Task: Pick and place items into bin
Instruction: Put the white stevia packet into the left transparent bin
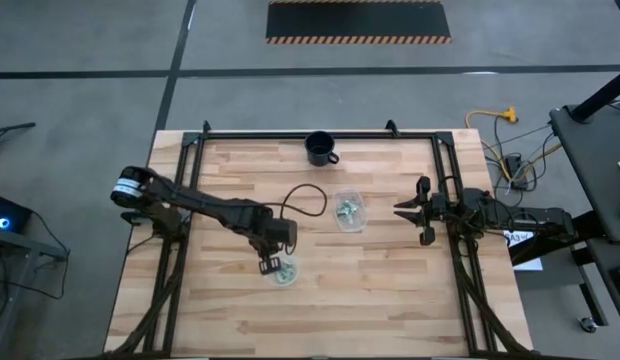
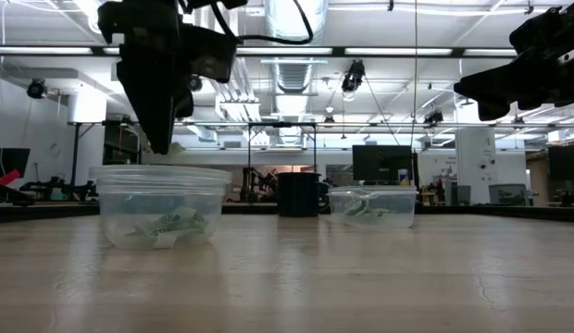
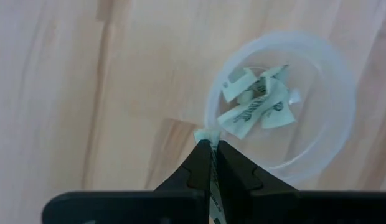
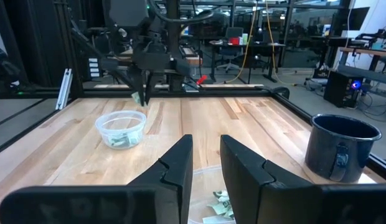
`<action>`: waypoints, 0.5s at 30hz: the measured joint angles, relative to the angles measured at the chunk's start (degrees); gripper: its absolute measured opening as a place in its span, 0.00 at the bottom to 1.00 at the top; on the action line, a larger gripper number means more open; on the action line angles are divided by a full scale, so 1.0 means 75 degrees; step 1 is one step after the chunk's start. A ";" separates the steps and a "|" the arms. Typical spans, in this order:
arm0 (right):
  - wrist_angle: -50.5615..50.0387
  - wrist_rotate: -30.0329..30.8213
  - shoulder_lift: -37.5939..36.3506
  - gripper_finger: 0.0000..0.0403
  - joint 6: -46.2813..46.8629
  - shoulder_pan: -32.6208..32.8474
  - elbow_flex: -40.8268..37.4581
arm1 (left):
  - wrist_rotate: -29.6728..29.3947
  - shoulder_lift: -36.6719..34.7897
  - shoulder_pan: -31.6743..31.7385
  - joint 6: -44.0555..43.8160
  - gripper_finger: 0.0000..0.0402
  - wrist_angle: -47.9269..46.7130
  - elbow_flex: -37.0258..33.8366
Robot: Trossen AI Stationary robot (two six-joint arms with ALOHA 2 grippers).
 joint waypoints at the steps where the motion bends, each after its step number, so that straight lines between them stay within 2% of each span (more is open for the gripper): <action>1: -0.0001 0.0001 0.0000 0.18 0.0008 0.0000 0.0000 | 0.0000 0.0000 -0.0050 -0.0006 0.00 0.0016 0.0013; 12: -0.0001 0.0001 0.0000 0.18 0.0001 0.0000 0.0000 | 0.0022 0.0015 -0.0717 -0.0365 0.00 0.0061 0.0561; 15: -0.0001 -0.0001 0.0000 0.18 0.0008 0.0003 0.0000 | 0.0035 0.0015 -0.0904 -0.0380 0.00 0.0410 0.0688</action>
